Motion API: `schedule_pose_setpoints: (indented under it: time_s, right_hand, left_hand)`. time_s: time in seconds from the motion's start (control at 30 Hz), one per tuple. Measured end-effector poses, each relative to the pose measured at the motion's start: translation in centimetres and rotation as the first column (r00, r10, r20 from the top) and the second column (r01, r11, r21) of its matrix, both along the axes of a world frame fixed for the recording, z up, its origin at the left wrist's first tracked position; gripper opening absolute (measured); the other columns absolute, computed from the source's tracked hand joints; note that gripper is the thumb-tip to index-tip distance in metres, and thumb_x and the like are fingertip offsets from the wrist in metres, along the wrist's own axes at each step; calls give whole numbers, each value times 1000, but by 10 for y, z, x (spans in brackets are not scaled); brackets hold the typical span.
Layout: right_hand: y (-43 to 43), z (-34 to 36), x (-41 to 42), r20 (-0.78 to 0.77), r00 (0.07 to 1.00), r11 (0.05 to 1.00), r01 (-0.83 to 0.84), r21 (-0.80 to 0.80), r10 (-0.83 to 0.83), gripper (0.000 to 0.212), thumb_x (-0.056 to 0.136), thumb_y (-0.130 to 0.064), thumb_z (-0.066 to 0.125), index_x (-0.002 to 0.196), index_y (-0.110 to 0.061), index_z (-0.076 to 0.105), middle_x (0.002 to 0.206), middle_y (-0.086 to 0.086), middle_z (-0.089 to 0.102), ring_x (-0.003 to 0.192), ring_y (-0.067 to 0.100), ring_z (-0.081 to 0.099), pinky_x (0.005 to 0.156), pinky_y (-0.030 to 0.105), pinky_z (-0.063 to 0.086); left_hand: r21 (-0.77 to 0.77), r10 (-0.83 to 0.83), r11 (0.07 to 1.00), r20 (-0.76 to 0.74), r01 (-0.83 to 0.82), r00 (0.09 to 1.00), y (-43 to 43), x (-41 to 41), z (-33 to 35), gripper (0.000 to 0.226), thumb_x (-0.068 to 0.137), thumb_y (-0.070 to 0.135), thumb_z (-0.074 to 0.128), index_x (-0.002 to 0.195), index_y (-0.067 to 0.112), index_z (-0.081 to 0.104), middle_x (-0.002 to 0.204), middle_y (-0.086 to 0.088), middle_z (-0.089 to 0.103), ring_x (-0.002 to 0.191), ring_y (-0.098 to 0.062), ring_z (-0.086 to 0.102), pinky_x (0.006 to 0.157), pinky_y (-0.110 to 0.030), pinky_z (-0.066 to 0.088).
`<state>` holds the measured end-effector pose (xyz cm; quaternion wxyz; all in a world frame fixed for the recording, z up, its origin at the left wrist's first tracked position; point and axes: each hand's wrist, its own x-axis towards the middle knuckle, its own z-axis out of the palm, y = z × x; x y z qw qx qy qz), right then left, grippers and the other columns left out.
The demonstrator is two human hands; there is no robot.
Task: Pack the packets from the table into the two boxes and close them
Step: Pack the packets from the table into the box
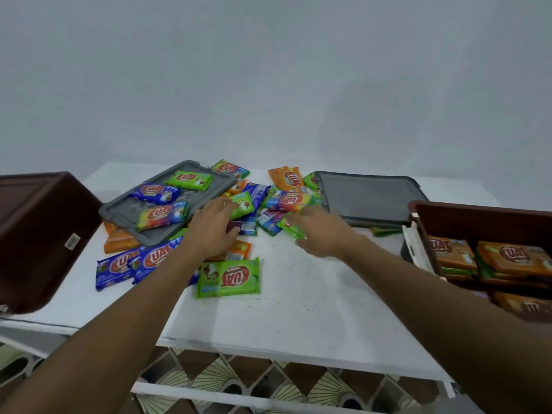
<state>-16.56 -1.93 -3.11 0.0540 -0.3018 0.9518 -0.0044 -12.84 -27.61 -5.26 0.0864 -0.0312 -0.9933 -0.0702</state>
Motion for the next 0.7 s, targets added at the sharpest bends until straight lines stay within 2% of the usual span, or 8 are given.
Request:
schedule_pose_setpoints:
  time_s: [0.1,0.2,0.3,0.4,0.47,0.57,0.63,0.7]
  right_hand:
    - [-21,-31,8,68,987,989,148,-20,-147,65,92,-54,50,149,-42,21,157,13,9,136,42,28,106,52,38]
    - [-32,-47,15,7,972,970,233,-68,-234,63,91,-58,49,146,-40,23,156,13,10,130,41,33,105,51,39]
    - [-36,-49,14,-56,966,963,244,-118,-252,62,91,-56,50,144,-37,26,153,12,16,127,39,37,101,49,44]
    - [-37,-48,8,-71,963,961,252,-114,-261,62,91,-55,53,144,-34,30,150,10,21,124,36,42,94,47,49]
    - [-38,-45,6,-71,963,960,250,-128,-261,57,89,-51,58,139,-32,37,148,9,24,117,35,48,88,45,52]
    - [-38,-36,13,-150,961,968,214,-130,-233,52,90,-35,62,135,-27,38,143,12,31,93,30,58,70,36,53]
    - [-33,-29,18,-207,954,968,183,-174,-218,47,92,-17,57,134,-20,38,133,14,41,72,22,51,57,30,44]
    - [-24,-15,20,-191,950,944,190,-271,-246,43,91,-10,54,131,-16,38,120,12,51,69,17,51,55,30,47]
  left_hand:
    - [61,89,994,84,-94,992,-15,-14,-7,69,91,39,59,149,17,28,158,-13,24,143,-33,24,115,-51,22]
    - [177,114,974,141,-138,983,-23,-25,-12,77,91,39,60,152,14,20,154,-15,29,142,-35,26,115,-51,20]
    - [255,105,957,138,-138,985,-29,-31,-14,82,87,34,68,151,10,22,150,-14,31,138,-33,31,113,-46,28]
    - [305,80,945,136,-118,988,-30,-33,-10,82,78,32,78,143,9,34,136,-8,32,122,-26,47,97,-37,47]
    - [294,51,952,125,-87,991,-30,-33,-6,82,72,32,82,138,12,36,131,-5,33,113,-22,51,90,-36,52]
    - [224,8,974,124,-36,992,-31,-31,-3,84,68,36,82,136,19,35,130,-4,44,113,-21,52,93,-43,51]
    - [241,-13,970,127,-19,992,-31,-28,-2,83,67,36,82,134,21,35,127,-4,50,109,-20,54,90,-44,52]
    - [295,-40,956,121,3,992,-30,-26,-1,82,68,34,82,134,22,35,125,-3,51,105,-19,55,86,-42,53]
